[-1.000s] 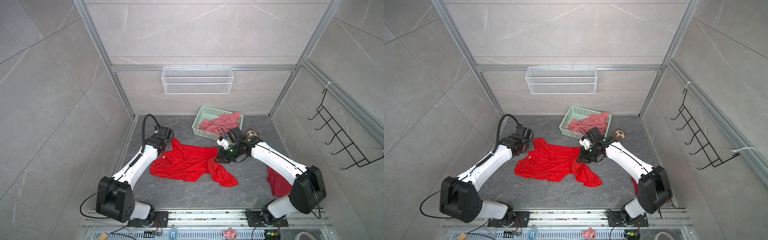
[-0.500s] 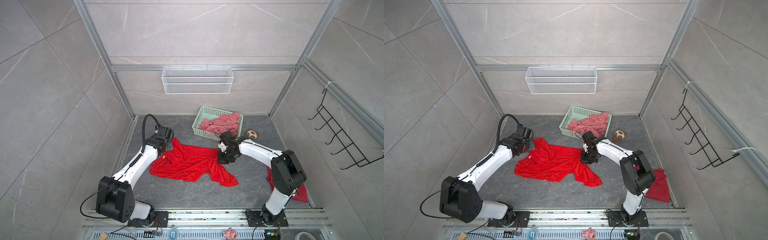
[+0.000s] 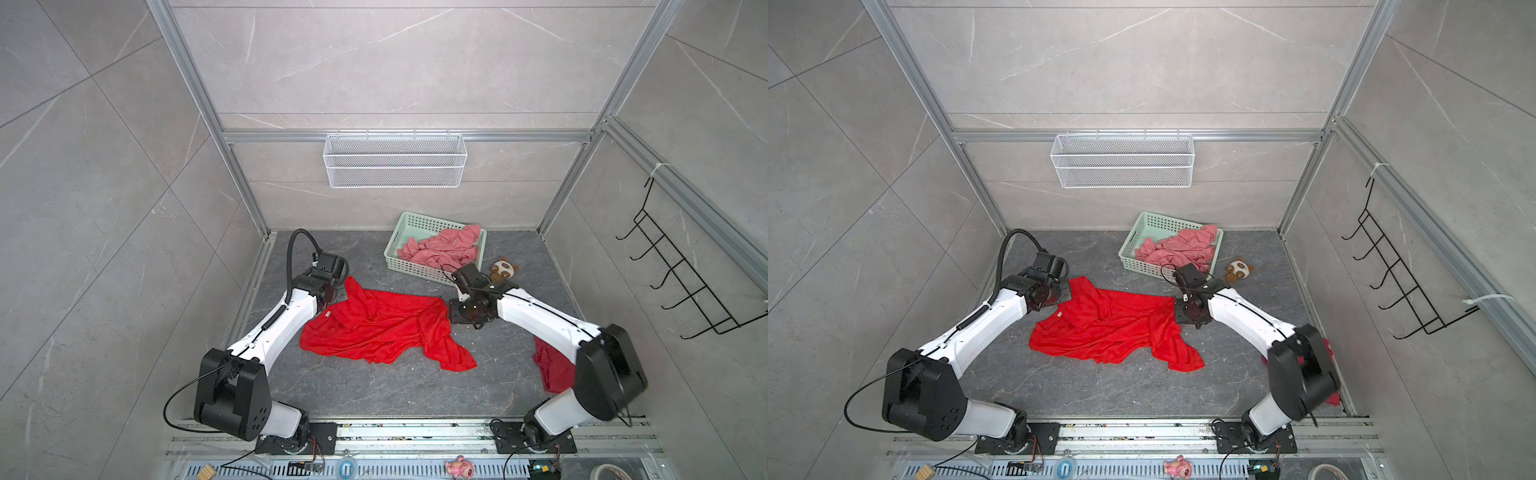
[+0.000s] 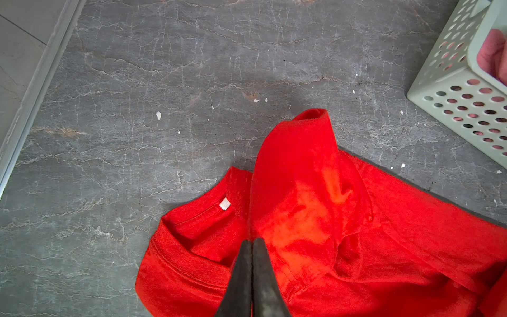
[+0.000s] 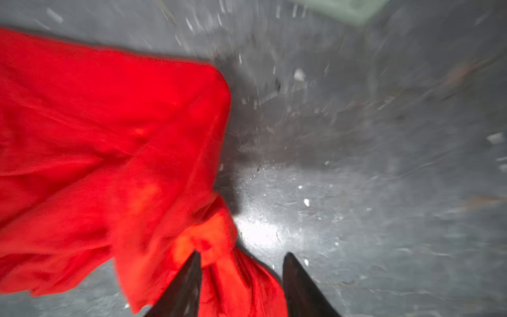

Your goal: Fold and stack the t-shirts

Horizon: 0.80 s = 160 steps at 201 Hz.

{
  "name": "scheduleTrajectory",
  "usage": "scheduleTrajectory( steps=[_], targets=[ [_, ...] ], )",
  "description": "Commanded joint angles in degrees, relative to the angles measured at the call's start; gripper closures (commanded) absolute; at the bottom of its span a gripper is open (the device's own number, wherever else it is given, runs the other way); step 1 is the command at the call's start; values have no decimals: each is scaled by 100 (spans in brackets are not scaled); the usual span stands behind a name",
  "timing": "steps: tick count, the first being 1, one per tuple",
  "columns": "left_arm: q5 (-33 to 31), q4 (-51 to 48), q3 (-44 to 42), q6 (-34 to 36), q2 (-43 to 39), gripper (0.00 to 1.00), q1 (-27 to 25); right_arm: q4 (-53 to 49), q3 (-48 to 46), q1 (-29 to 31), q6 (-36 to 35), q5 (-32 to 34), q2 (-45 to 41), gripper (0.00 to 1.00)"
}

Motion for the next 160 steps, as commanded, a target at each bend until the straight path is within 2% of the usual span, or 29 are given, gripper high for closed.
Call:
scheduleTrajectory(
  steps=[1, 25, 48, 87, 138, 160],
  targets=[
    [49, 114, 225, 35, -5, 100, 26, 306, -302, 511, 50, 167, -622, 49],
    [125, 130, 226, 42, -16, 100, 26, 736, -562, 1352, 92, 233, -667, 49],
    [222, 149, 204, 66, -74, 100, 26, 975, -780, 1671, 406, 557, -416, 47],
    [259, 184, 90, 70, -206, 100, 24, 1380, -1087, 1779, 352, 631, -169, 51],
    [209, 192, -34, 3, -407, 100, 17, 1511, -1025, 1787, -13, 495, 265, 54],
    [167, 179, -63, -1, -487, 100, 17, 1466, -969, 1790, -60, 618, 462, 58]
  ],
)
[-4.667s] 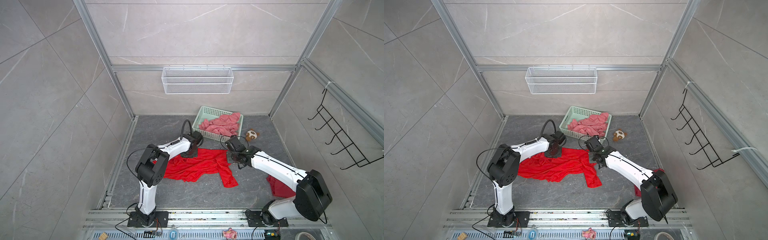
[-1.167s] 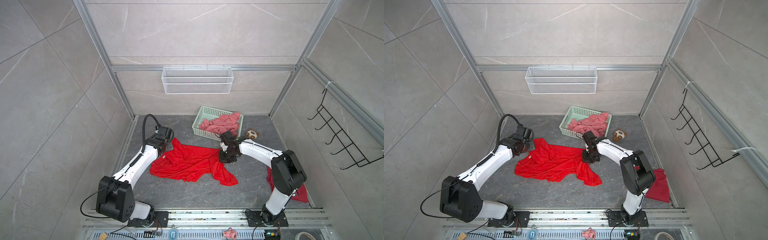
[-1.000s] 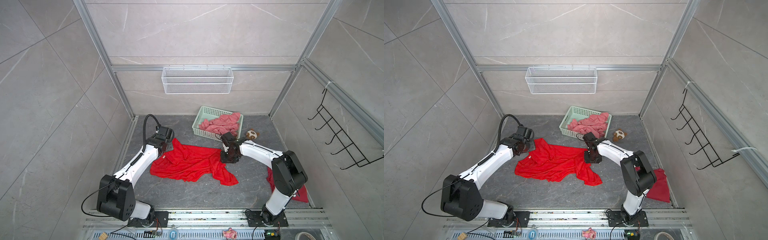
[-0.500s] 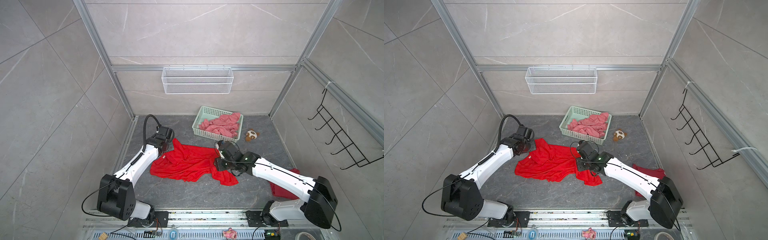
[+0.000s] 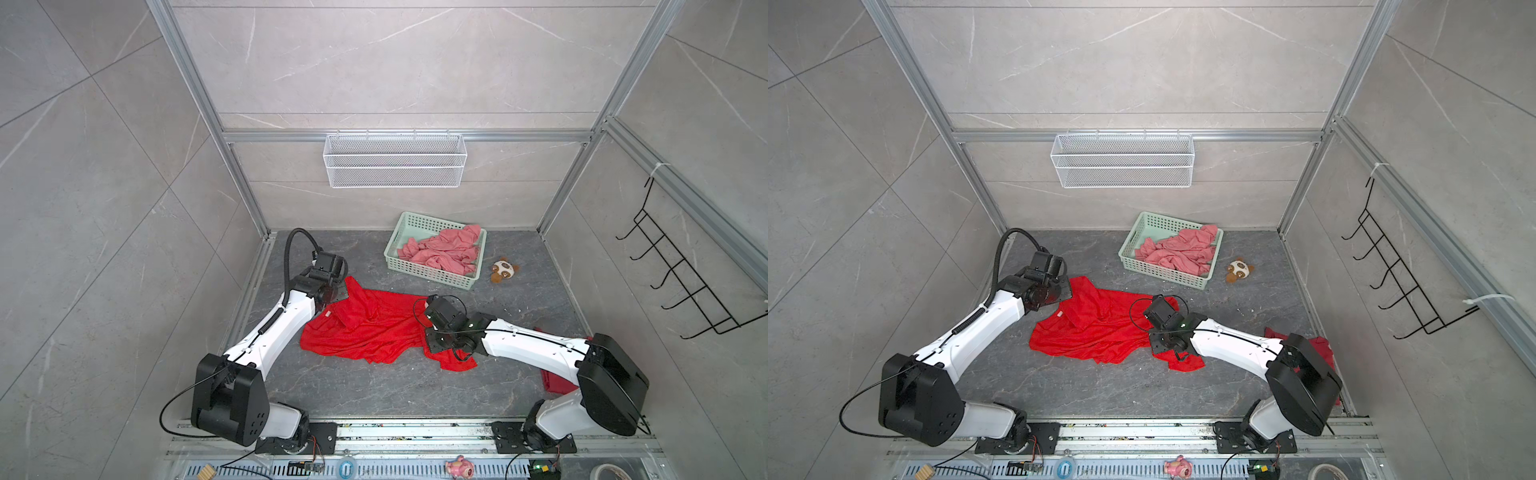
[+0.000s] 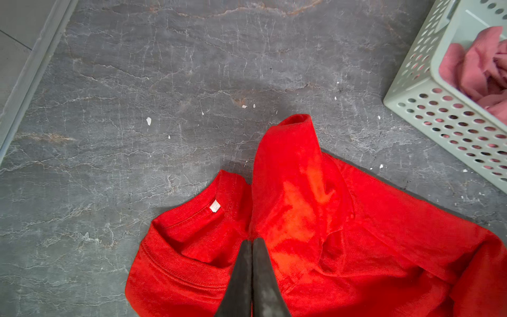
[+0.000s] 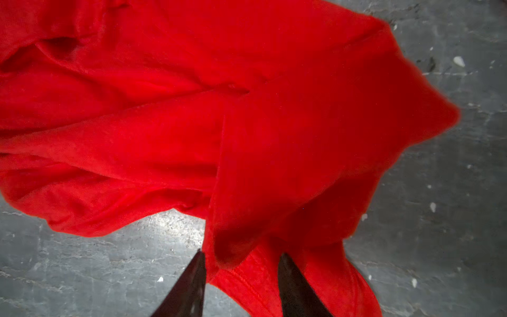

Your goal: Fold and stack the t-shirts

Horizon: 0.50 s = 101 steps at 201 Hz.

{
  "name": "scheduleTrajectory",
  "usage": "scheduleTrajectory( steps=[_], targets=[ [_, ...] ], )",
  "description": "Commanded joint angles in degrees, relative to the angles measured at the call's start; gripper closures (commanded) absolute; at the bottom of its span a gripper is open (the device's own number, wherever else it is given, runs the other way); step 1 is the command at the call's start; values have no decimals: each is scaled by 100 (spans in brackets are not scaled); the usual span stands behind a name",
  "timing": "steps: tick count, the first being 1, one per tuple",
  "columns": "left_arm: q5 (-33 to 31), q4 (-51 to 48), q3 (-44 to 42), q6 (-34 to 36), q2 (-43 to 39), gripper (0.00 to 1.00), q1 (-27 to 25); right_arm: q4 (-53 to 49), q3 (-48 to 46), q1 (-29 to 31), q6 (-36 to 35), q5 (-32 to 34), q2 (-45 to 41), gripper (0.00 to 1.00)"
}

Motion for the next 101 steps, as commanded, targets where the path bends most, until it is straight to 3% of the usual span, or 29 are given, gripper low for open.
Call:
scheduleTrajectory(
  steps=[1, 68, 101],
  targets=[
    [-10, 59, -37, 1, -268, 100, 22, 21, 74, 33, -181, 159, 220, 58],
    [-47, 47, -29, 14, -271, 100, 20, 19, 154, 34, -205, 223, 518, 62],
    [-40, 52, -25, 27, -262, 100, 19, 32, 213, 35, -163, 253, 615, 80]
  ],
)
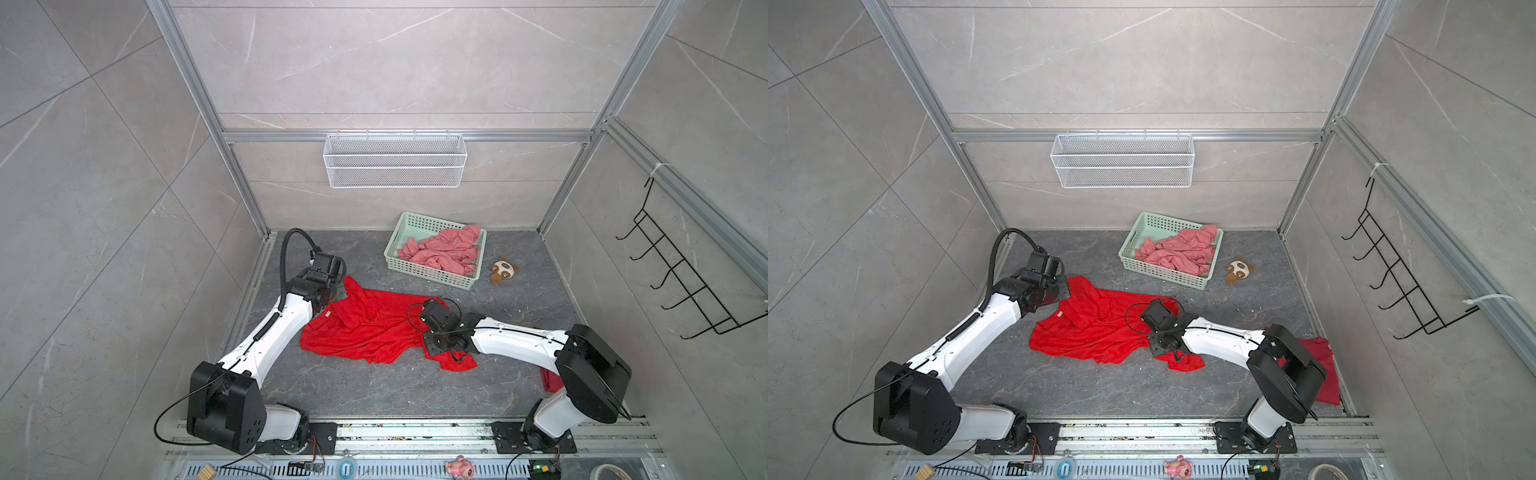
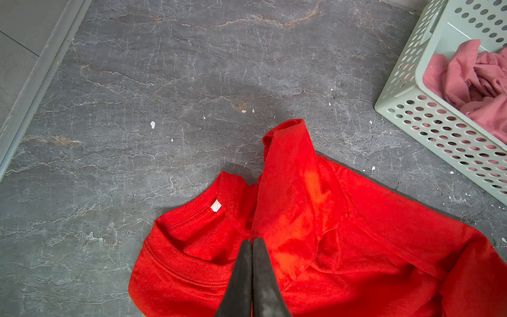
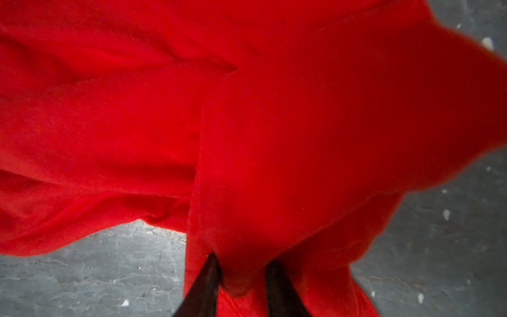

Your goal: Fold and stack the t-shirts

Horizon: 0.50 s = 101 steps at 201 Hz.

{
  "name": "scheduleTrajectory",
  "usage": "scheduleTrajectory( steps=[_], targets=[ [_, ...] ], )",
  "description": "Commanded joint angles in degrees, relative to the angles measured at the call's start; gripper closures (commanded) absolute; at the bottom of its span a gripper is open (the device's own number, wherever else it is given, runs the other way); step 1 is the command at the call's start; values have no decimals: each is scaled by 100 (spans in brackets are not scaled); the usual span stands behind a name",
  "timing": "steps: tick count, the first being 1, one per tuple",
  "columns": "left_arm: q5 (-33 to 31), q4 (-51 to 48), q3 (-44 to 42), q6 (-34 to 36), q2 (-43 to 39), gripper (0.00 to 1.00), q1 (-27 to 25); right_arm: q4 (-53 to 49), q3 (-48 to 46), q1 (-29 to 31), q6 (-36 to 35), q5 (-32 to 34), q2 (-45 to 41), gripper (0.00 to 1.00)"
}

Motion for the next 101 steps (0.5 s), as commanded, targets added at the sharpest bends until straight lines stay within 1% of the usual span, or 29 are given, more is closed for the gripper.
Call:
scheduleTrajectory(
  steps=[1, 30, 45, 54, 64, 69, 91, 101],
  targets=[
    [-28, 54, 4, 27, -109, 100, 23, 5, 170, 41, -13, 88, 133, 81],
    [-27, 67, -7, 19, -91, 100, 22, -129, 249, 36, -33, 107, 94, 91],
    [-7, 80, -12, 10, -67, 100, 22, -262, 301, 27, -47, 94, 60, 92],
    [-3, 91, -12, 10, -56, 100, 20, -363, 342, 30, -93, 30, 55, 90],
    [-14, 89, -12, 11, -48, 100, 24, -523, 411, 28, -189, -92, 64, 83],
    [-7, 89, -12, 10, -47, 100, 18, -604, 446, 21, -217, -103, 75, 81],
    [-7, 99, -16, 16, -47, 100, 25, -841, 497, 25, -232, -71, 71, 80],
    [-6, 105, -25, 20, -52, 100, 23, -907, 512, 15, -240, -4, 56, 78]
  ],
)
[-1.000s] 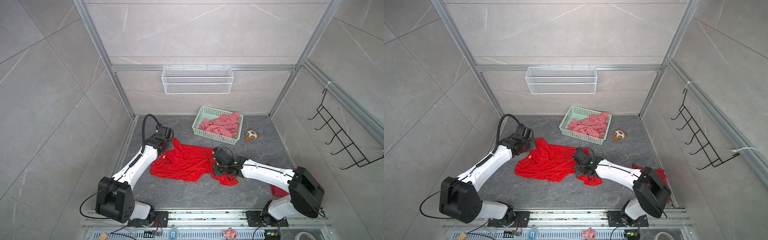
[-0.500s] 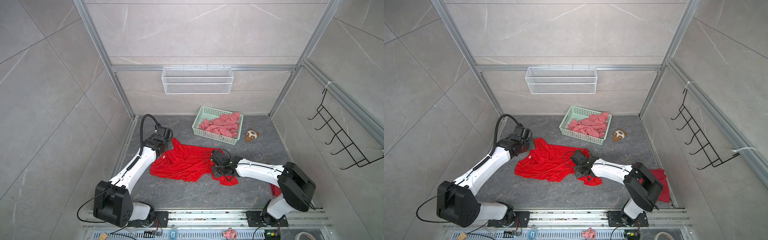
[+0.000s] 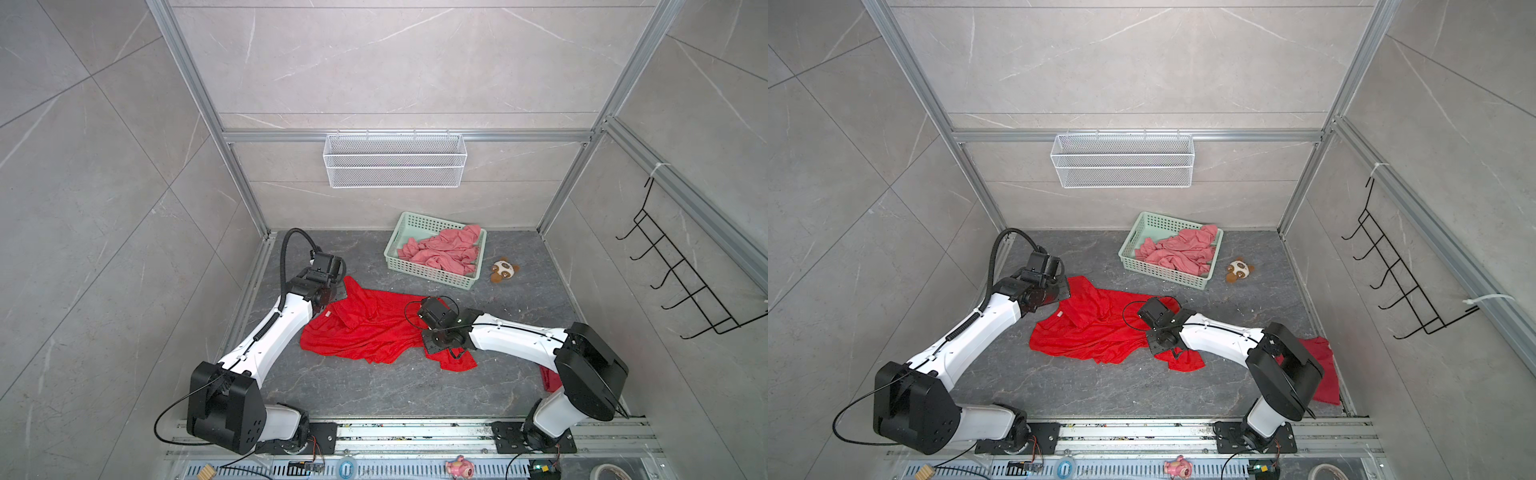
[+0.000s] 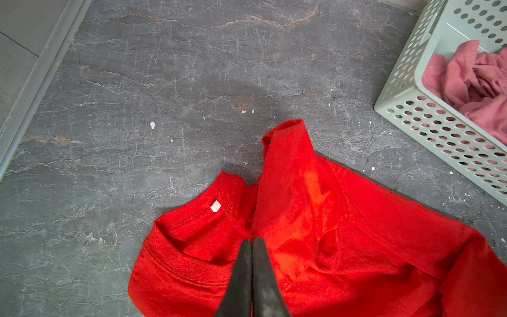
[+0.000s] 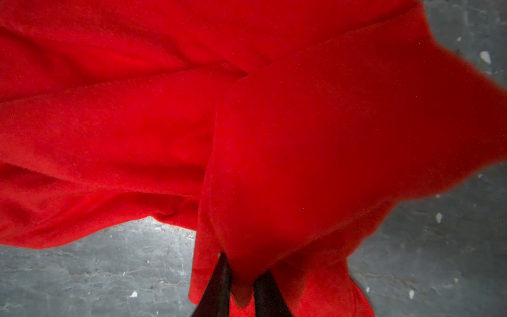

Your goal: Fold and stack the t-shirts

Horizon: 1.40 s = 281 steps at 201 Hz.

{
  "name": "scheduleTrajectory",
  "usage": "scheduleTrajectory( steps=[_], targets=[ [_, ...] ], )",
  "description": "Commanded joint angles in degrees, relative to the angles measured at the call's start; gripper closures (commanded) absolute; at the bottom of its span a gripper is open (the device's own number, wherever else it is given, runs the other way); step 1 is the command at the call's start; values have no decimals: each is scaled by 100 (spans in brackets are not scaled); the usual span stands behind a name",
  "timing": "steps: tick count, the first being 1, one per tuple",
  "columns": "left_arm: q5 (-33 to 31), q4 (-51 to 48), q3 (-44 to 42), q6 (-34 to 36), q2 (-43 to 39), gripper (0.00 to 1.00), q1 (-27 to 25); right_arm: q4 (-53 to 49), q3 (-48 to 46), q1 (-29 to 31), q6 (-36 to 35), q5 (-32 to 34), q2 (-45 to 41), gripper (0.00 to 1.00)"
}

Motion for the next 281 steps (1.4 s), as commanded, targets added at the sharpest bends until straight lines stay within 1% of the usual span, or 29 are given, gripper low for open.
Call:
scheduleTrajectory(
  steps=[1, 10, 31, 50, 69, 86, 95, 101, 107, 111, 127, 145, 165, 176, 212, 246, 261, 281],
  targets=[
    [-6, 95, -27, 20, -54, 100, 25, -465, 137, 23, -105, 64, -6, 77],
    [-9, 96, -29, 23, -48, 100, 20, -493, 147, 25, -109, 83, -34, 77],
    [-3, 98, -16, 14, -28, 100, 24, -466, 160, 25, -77, 172, -38, 84],
    [-6, 100, -19, 10, -39, 100, 25, -535, 209, 30, -87, 169, 3, 83],
    [-13, 104, -37, 27, -38, 100, 25, -595, 257, 30, -103, 167, 50, 85],
    [4, 113, -47, 10, -19, 100, 26, -659, 297, 28, -105, 186, 55, 90],
    [9, 118, -54, 10, -6, 100, 18, -685, 314, 28, -118, 158, 32, 89],
    [6, 122, -48, 3, 4, 100, 24, -694, 331, 24, -132, 90, 16, 86],
    [7, 122, -51, 4, 5, 100, 20, -716, 347, 26, -144, 29, 9, 79],
    [8, 122, -55, 19, 12, 100, 18, -733, 356, 32, -148, -14, 15, 76],
    [10, 139, -55, 1, 14, 100, 21, -761, 359, 34, -150, -95, 39, 75],
    [14, 140, -55, 1, 23, 100, 25, -731, 315, 24, -123, -140, 39, 77],
    [11, 148, -64, 10, 22, 100, 24, -622, 273, 25, -67, -218, 31, 87],
    [15, 162, -64, 10, 23, 100, 19, -601, 266, 27, -31, -247, 38, 91],
    [30, 179, -64, 27, 43, 100, 24, -671, 290, 17, -43, -551, -103, 91],
    [41, 210, -42, 36, 97, 100, 24, -954, 472, -56, 34, -851, -108, 100],
    [35, 219, -29, 58, 111, 100, 26, -1004, 516, -155, 159, -851, -217, 100],
    [41, 241, -3, 108, 119, 100, 26, -906, 447, -492, 385, -904, -585, 100]
  ],
)
